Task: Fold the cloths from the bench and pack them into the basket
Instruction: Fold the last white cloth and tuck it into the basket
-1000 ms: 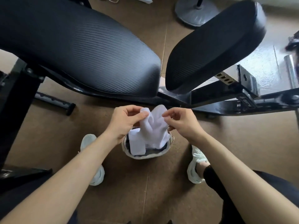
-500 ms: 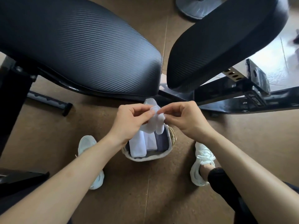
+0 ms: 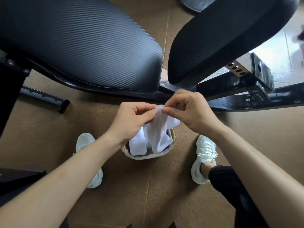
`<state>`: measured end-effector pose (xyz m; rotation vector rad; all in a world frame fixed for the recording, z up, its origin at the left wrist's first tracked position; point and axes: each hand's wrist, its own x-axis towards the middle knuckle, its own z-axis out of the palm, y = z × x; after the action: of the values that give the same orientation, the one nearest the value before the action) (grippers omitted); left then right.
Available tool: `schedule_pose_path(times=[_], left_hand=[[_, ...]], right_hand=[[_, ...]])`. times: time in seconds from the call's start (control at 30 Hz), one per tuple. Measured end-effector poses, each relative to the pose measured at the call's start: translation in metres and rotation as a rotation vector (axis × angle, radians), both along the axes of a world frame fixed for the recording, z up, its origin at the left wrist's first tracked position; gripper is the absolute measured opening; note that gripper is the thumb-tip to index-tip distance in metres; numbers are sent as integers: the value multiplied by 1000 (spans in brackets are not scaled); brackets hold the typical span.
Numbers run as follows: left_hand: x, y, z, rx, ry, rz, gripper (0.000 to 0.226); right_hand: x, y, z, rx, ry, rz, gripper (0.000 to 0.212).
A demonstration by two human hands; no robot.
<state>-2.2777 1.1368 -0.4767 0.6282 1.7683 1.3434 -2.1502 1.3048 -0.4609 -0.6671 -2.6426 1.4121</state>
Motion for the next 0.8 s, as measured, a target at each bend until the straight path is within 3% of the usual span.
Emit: schedule_pose_path(times=[0.2, 0.37, 0.6, 0.8], left_hand=[[-1, -1, 1, -13, 36, -23, 23], [-1, -2, 3, 31, 11, 5, 25], [-3, -9, 7, 135, 155, 11, 21], [-15, -12, 7, 135, 191, 64, 14]], right_hand=[[-4, -5, -2, -5, 33, 30, 7], [-8, -12, -5, -39, 83, -68, 4], [-12, -18, -5, -120, 80, -132, 35], [-7, -14, -8, -119, -38, 72, 9]])
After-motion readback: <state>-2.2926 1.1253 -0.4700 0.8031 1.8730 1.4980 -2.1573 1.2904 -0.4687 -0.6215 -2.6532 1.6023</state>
